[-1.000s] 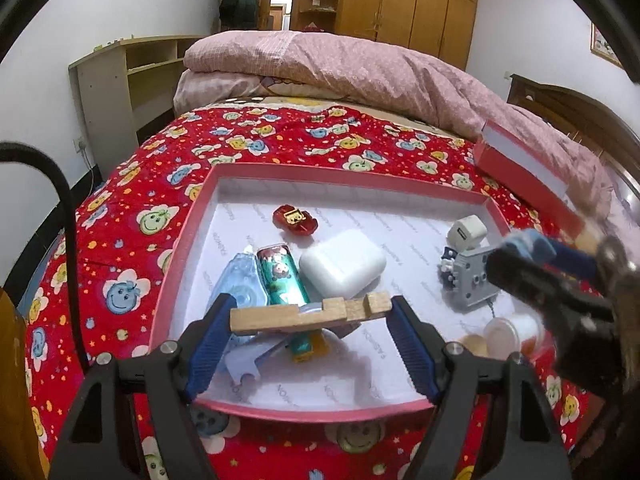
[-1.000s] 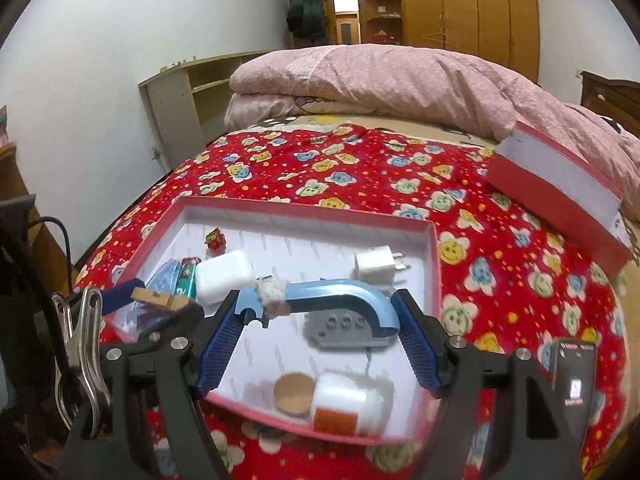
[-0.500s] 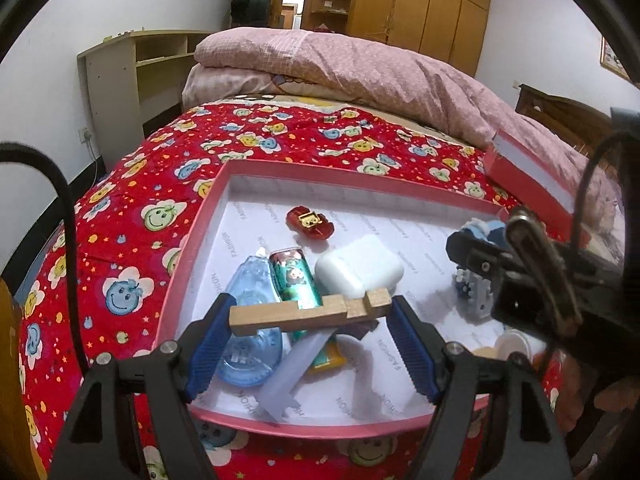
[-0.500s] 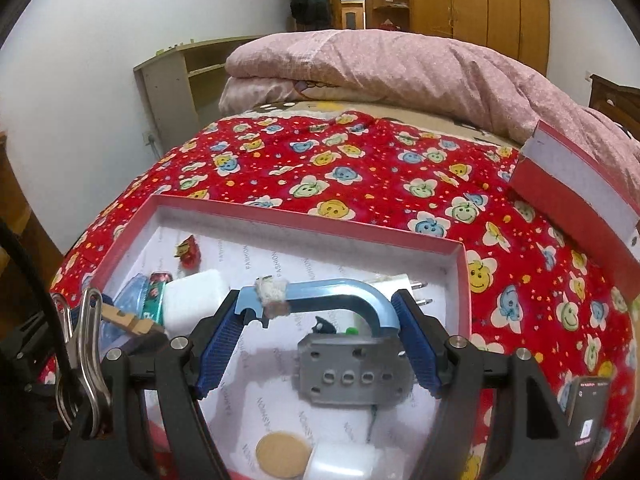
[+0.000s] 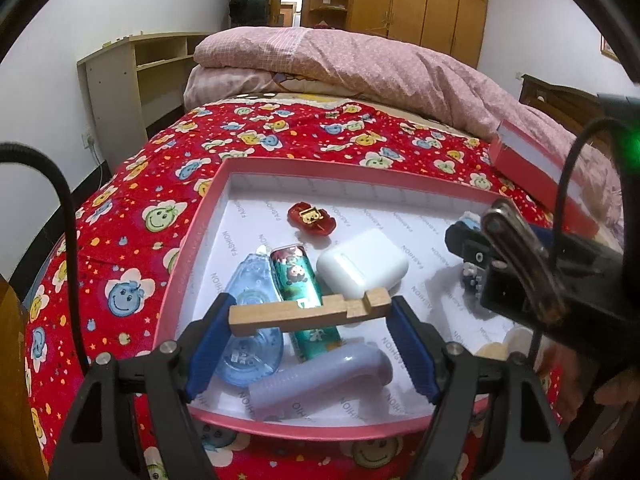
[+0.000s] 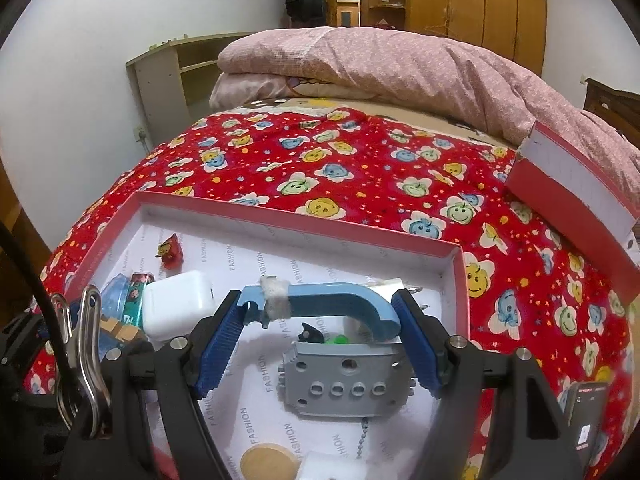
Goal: Organize rigid objects
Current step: 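Open left tool to release stick while right tool releases blue handle in box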
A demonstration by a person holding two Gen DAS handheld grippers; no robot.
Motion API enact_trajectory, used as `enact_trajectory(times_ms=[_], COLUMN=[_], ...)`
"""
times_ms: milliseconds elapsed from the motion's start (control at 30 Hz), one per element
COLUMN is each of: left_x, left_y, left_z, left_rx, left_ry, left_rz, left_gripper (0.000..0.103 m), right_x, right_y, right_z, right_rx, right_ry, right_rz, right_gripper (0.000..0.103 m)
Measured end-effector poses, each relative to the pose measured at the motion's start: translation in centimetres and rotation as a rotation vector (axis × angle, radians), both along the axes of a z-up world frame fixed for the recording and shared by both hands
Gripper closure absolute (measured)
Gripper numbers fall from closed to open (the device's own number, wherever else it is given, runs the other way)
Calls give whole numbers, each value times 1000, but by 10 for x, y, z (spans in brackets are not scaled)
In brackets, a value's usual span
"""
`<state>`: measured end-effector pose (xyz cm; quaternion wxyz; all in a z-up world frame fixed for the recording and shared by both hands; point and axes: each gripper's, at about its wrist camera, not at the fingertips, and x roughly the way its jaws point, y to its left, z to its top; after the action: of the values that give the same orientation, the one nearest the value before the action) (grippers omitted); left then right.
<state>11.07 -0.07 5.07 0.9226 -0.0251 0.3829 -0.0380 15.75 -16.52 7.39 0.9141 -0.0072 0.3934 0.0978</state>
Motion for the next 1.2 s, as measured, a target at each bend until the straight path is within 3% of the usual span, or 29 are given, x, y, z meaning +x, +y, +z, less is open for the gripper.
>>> enact_trajectory(times_ms=[133, 233, 333, 1200], left_x=[0, -1, -1, -52], left_y=[0, 2, 3, 3], left_z=[0, 0, 1, 38], left_rx=[-15, -40, -53, 9], left_ry=[0, 2, 8, -36], left_rz=[-7, -13, -14, -21], left_gripper=[22, 21, 19, 19], right_x=[0, 0, -2, -84], right_y=[-3, -8, -13, -13], right_z=[0, 0, 2, 44], right_rx=[1, 20, 30, 83], right_ry=[0, 1, -4, -92], right_rz=[-17, -32, -46, -1], right_gripper=[27, 19, 18, 18])
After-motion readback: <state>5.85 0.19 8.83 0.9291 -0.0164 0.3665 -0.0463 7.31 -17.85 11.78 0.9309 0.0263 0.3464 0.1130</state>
